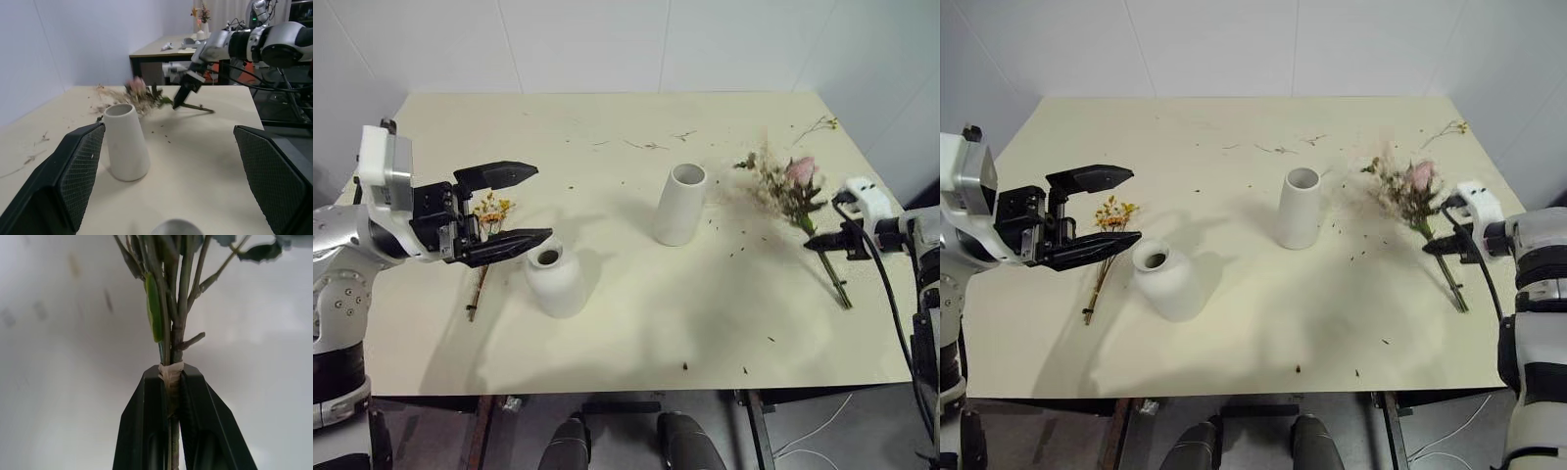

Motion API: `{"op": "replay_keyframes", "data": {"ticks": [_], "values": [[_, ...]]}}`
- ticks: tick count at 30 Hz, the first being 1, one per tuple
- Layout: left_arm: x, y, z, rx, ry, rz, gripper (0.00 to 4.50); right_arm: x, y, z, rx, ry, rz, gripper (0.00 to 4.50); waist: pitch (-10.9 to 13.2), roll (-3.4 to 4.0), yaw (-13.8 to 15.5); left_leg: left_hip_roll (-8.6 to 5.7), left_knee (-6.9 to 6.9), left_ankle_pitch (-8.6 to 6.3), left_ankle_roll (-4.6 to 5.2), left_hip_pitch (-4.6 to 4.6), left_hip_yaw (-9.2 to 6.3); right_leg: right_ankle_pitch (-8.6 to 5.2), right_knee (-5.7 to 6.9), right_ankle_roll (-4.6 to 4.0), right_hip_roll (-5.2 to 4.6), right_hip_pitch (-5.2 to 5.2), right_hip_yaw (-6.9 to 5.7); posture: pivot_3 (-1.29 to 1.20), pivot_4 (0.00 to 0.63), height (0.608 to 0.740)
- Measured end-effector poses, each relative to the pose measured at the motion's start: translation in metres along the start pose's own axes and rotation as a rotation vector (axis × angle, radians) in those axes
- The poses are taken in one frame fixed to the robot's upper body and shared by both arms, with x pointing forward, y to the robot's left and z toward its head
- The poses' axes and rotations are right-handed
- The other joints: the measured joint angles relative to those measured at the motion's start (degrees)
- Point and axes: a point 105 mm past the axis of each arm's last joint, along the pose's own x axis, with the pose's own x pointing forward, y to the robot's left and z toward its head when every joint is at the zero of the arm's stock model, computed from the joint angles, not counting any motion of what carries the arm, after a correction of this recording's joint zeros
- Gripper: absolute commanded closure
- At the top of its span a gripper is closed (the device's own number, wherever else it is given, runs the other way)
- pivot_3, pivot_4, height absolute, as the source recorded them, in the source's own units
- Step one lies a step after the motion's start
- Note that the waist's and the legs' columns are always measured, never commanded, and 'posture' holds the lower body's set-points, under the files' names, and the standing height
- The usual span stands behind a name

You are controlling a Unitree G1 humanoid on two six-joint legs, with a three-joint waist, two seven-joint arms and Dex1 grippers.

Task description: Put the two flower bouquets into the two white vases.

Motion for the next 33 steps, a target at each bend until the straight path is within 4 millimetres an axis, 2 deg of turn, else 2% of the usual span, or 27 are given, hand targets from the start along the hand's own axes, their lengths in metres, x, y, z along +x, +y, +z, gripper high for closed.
{"op": "replay_keyframes", "data": {"ticks": [4, 7, 9, 12, 20, 23, 26, 33], "values": [[0.0, 0.007, -0.001, 0.004, 0.0, 0.004, 0.0, -0.003, 0.028, 0.055, -0.065, -0.329, 0.095, 4.48, 0.0, 0.0, -0.2, 0.05, 0.0, 0.0, 0.0, 0.02, 0.0, 0.0, 0.09, 0.0, 0.04, -0.02, 0.02, 0.0, 0.15, 0.74], [0.001, 0.012, -0.002, 0.007, -0.004, 0.005, 0.0, -0.012, 0.065, 0.102, -0.072, -0.596, 0.207, 4.48, 0.0, 0.02, -0.1, 0.08, 0.01, 0.02, -0.03, 0.03, -0.01, 0.0, 0.21, 0.0, 0.06, -0.06, 0.01, 0.0, 0.15, 0.74], [0.002, 0.016, -0.003, 0.013, -0.009, 0.015, 0.0, -0.025, 0.099, 0.131, -0.09, -0.759, 0.314, 4.48, 0.0, 0.03, 0.1, 0.1, 0.02, 0.03, -0.04, 0.02, -0.03, 0.0, 0.21, 0.0, 0.09, -0.06, 0.01, 0.0, 0.15, 0.74], [0.002, 0.023, -0.008, 0.009, -0.019, 0.042, 0.0, -0.032, 0.133, 0.152, -0.112, -0.873, 0.416, 4.48, 0.0, 0.01, 0.1, 0.1, 0.04, 0.02, -0.03, 0.02, -0.04, 0.0, 0.22, -0.01, 0.09, -0.04, 0.0, 0.0, 0.15, 0.74], [-0.006, 0.033, -0.02, 0.006, -0.011, 0.128, 0.0, -0.014, 0.171, 0.168, -0.091, -0.967, 0.522, 4.48, 0.0, 0.01, 0.1, 0.11, 0.02, 0.02, -0.03, -0.01, -0.04, 0.0, 0.22, -0.02, 0.09, -0.11, 0.01, 0.0, 0.15, 0.74], [-0.01, 0.033, -0.026, -0.01, -0.011, 0.16, 0.0, -0.009, 0.177, 0.17, -0.1, -0.989, 0.536, 4.48, 0.0, 0.01, 0.0, 0.16, -0.03, 0.02, -0.02, -0.02, -0.04, -0.01, 0.24, -0.04, 0.11, -0.14, 0.0, 0.0, 0.15, 0.74], [-0.015, 0.033, -0.031, -0.021, -0.006, 0.195, 0.0, 0.003, 0.178, 0.164, -0.111, -0.977, 0.531, 4.48, 0.0, 0.01, 0.0, 0.16, -0.02, 0.02, -0.02, -0.02, -0.03, -0.01, 0.25, -0.05, 0.11, -0.16, 0.0, 0.0, 0.15, 0.74], [-0.024, 0.028, -0.026, 0.012, -0.008, 0.249, 0.0, 0.026, 0.177, 0.139, -0.122, -0.905, 0.534, 4.48, 0.0, 0.01, 0.0, 0.16, -0.02, 0.02, -0.02, -0.02, -0.03, -0.01, 0.26, -0.05, 0.11, -0.16, 0.0, 0.0, 0.15, 0.74]]}}
